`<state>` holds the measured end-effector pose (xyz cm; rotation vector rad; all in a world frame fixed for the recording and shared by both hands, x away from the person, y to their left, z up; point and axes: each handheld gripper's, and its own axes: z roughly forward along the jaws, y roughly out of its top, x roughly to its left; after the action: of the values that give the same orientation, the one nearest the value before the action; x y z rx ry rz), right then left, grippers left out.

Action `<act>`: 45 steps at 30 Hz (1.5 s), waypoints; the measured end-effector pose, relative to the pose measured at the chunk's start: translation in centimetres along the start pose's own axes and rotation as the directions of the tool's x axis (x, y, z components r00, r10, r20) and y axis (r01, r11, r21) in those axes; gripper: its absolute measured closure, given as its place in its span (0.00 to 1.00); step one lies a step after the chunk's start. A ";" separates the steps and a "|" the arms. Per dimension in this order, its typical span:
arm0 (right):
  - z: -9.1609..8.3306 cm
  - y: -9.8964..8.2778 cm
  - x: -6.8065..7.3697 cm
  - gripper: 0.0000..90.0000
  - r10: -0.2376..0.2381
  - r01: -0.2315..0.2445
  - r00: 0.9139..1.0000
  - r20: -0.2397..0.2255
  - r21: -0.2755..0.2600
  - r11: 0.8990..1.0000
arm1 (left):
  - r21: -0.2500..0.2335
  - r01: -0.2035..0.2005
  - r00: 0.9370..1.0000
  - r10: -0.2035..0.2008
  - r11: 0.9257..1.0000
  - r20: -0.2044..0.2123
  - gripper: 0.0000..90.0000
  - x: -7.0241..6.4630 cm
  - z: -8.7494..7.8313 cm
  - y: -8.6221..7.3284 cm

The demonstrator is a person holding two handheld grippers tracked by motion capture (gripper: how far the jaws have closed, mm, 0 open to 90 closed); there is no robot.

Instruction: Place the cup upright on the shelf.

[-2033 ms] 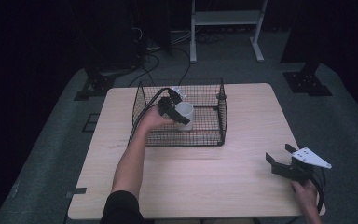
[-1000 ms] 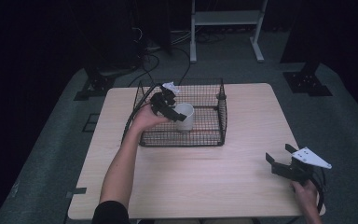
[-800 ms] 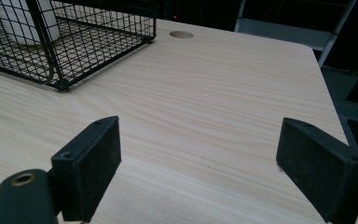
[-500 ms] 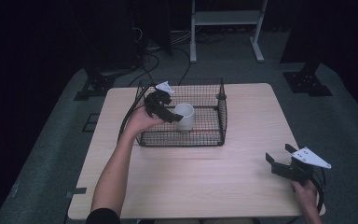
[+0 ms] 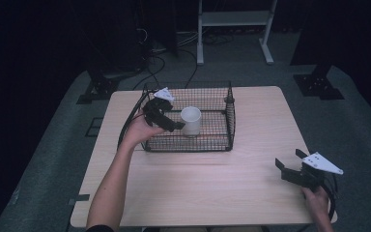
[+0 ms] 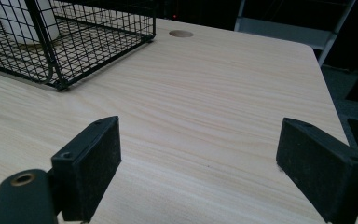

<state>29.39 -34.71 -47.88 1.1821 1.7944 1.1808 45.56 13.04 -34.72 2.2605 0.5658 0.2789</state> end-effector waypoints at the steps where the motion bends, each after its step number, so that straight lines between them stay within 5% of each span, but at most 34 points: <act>1: 0.0 0.0 0.0 0.15 0.001 -0.001 1.000 0.000 0.000 1.000 | -0.003 -0.003 1.000 0.003 1.000 -0.002 0.08 -0.1 -0.1 -0.1; 18: 0.0 0.0 0.0 0.14 -0.001 0.001 1.000 0.002 0.000 1.000 | -0.034 -0.052 0.998 0.051 0.998 -0.025 0.08 -2.9 -2.1 -0.6; 32: 0.0 0.0 0.0 0.15 0.001 -0.001 1.000 0.002 0.002 1.000 | -0.086 -0.059 0.997 0.055 0.995 -0.048 0.08 -4.8 -4.0 -2.2; 45: 0.0 0.0 0.0 0.15 -0.003 0.003 1.000 0.003 0.004 1.000 | -0.102 -0.060 0.997 0.055 0.993 -0.048 0.08 -6.6 -4.2 -4.0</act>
<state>29.43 -34.67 -47.89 1.1828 1.7963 1.1737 37.03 14.95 -34.99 2.1774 0.4986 0.3802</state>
